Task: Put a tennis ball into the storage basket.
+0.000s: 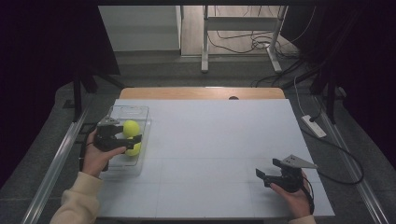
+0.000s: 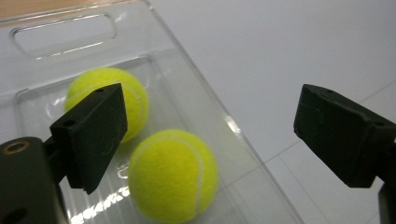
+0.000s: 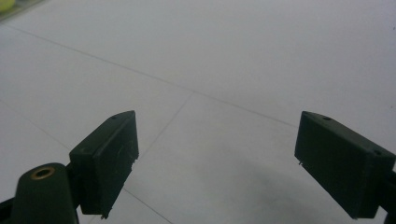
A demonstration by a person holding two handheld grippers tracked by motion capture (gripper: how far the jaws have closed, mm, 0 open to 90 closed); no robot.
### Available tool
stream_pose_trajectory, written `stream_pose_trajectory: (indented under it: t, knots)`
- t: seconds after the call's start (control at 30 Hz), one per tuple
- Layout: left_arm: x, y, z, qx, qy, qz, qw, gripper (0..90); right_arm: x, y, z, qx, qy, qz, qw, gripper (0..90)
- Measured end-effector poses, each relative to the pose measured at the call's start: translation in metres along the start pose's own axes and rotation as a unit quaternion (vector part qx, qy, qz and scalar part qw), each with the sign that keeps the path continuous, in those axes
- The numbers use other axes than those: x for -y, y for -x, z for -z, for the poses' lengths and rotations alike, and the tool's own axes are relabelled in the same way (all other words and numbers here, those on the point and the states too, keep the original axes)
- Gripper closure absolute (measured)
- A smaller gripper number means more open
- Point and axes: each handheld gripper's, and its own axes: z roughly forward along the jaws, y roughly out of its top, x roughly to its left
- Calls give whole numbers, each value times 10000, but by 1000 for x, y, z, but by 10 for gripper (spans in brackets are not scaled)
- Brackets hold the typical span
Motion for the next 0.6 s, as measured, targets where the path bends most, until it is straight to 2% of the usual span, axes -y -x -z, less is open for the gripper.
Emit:
stream_pose_trajectory:
  t: [0.27,0.33,0.6]
  knots:
    - [4,16,7,184,249,-68,9995,108,-7,-2,3,-82,150,28,9998,134]
    - [7,24,9,273,356,-138,9989,107,-9,-2,4,-104,170,19,9998,133]
    - [17,38,13,355,466,-255,9980,105,-12,-4,6,-137,200,85,9997,130]
